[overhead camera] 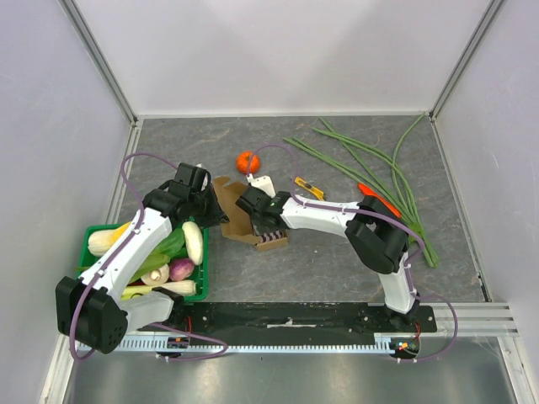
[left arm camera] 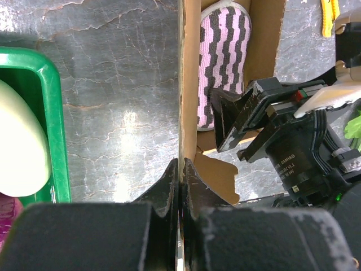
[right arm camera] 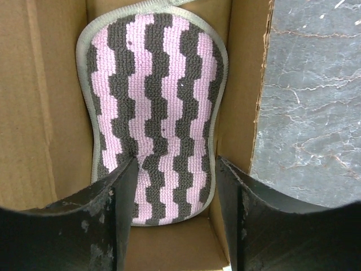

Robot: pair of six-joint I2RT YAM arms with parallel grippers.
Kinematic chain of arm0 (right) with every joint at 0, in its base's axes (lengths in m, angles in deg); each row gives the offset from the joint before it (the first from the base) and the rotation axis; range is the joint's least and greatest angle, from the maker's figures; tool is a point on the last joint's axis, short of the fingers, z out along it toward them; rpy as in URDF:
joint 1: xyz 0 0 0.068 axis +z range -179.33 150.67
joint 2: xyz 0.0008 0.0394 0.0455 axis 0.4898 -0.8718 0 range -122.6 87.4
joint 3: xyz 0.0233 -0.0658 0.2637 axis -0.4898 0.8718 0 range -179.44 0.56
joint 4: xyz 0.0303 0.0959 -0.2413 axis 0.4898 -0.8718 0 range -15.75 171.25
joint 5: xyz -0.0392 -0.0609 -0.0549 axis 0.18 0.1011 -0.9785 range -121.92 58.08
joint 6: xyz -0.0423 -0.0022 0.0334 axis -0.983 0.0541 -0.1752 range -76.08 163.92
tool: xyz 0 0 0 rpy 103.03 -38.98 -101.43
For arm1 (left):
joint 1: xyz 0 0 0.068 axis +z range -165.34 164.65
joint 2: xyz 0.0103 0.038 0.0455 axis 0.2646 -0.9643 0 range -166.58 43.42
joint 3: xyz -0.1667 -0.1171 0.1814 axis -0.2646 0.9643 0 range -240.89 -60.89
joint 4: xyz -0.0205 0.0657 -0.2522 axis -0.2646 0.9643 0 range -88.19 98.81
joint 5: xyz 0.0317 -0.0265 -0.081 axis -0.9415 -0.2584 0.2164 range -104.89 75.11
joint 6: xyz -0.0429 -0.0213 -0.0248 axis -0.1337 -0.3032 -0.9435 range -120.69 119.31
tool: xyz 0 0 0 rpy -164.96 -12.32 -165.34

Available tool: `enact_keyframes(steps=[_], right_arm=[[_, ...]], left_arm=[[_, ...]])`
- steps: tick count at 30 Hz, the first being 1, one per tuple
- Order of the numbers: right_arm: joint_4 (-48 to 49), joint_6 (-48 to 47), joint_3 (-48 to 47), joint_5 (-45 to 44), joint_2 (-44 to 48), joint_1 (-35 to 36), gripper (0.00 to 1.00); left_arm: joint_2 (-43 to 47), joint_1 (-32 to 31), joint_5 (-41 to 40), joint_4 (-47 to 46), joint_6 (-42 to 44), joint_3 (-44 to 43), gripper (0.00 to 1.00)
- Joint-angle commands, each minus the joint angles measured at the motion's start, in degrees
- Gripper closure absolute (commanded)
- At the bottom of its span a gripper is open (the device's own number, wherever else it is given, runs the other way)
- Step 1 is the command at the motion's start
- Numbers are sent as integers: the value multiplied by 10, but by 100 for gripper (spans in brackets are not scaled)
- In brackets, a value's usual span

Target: Unpack the express box

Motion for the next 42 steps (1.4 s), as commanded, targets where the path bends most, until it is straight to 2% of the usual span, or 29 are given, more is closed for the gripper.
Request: enact_keyframes(steps=[1,4,7,8,10,11,13,21,30,38,42], right_arm=[[2,10,17,12,-31,-5,37],[12,9,28,38,-41,-9,40],[24,7,40,61,-47,-13,51],[26,7,42,74,-47,-14,62],[32,5,45,82,-44,-15,73],[34,3,47,85,-44,-15,89],[39,-1,47,85,-33,-14,99],[119,-10,92,96,63,-14,100],[179,-2,143,59,174,-15,100],[248,-1,189,61,228,-15,100],[331,-8,226,92,262,-15,100]], left_arm=[[11,-1,1,0,-5,-17,98],[11,-1,6,0,-3,-15,98],[10,-1,8,-3,-2,-14,98],[10,-1,7,-3,-2,-14,98],[10,-1,10,-3,-2,-14,98],[10,-1,7,-3,-2,-14,98],[11,-1,6,-3,1,-16,98],[9,-1,-8,-2,10,-18,98],[2,-1,-45,11,29,-25,98],[-4,-1,-56,14,39,-33,98],[-7,-1,-57,13,48,-36,98]])
